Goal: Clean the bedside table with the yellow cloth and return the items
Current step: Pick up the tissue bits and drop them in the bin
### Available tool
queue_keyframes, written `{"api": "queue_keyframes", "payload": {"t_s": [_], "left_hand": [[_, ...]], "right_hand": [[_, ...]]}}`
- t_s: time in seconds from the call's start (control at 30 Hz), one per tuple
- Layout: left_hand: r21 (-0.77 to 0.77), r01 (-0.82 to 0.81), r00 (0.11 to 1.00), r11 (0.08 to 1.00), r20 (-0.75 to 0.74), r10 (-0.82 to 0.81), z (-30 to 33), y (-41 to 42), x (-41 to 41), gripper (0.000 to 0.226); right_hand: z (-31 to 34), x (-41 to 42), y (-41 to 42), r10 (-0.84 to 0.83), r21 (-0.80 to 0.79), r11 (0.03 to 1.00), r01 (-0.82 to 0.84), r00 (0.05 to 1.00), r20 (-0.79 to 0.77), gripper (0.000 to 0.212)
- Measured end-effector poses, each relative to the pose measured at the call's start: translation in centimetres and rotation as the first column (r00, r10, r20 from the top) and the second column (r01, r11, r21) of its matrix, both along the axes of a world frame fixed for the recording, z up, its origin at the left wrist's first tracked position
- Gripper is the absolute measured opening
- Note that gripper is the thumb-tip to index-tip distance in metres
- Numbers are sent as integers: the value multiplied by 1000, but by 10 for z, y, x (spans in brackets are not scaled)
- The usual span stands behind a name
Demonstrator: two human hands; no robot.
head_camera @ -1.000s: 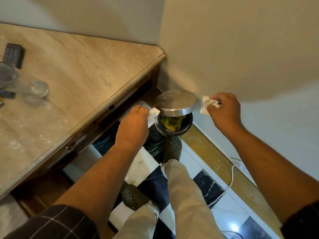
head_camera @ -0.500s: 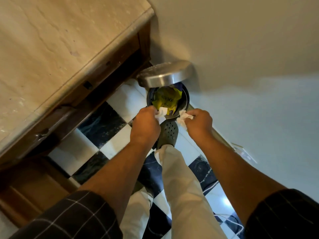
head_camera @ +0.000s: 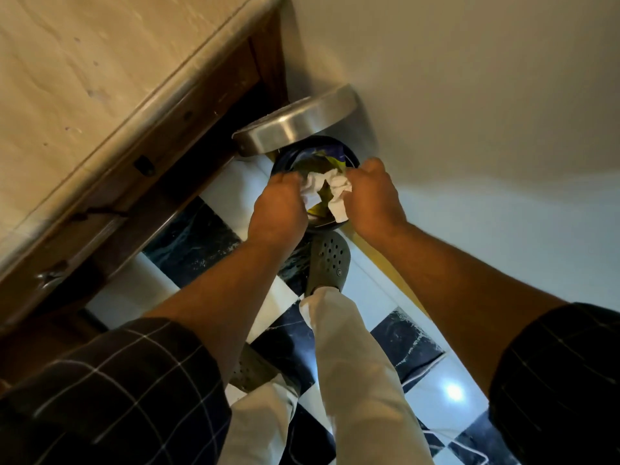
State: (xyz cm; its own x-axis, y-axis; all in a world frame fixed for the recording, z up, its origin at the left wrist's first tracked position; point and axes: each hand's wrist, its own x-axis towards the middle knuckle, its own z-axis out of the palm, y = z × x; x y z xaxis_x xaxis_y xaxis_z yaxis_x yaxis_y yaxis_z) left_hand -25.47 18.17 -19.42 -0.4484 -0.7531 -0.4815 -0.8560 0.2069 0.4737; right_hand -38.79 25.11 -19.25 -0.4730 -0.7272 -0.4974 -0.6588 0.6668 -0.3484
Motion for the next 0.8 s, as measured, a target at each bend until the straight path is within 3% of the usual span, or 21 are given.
{"api": "queue_keyframes", "payload": {"t_s": [0.07, 0.17, 0.4, 0.57, 0.8], "left_hand": [[70, 74, 997, 995, 10, -75, -8, -3, -2, 44], [184, 63, 998, 981, -6, -63, -15, -3, 2, 64], [216, 142, 980, 966, 108, -168, -7, 0, 30, 86], [227, 183, 958, 956, 176, -225, 15, 3, 53, 90], [119, 258, 917, 959, 282, -282, 73, 18, 131, 88]], "right_hand": [[-3, -1, -4, 85, 30, 996, -85, 996, -19, 39], [-5, -5, -2, 64, 75, 995, -66, 998, 25, 60], [18, -6, 18, 36, 109, 993, -39, 999, 35, 52], [37, -2, 26, 9, 99, 995, -10, 1000, 9, 52], [76, 35, 44, -9, 100, 995, 8, 1000, 5, 73]]}}
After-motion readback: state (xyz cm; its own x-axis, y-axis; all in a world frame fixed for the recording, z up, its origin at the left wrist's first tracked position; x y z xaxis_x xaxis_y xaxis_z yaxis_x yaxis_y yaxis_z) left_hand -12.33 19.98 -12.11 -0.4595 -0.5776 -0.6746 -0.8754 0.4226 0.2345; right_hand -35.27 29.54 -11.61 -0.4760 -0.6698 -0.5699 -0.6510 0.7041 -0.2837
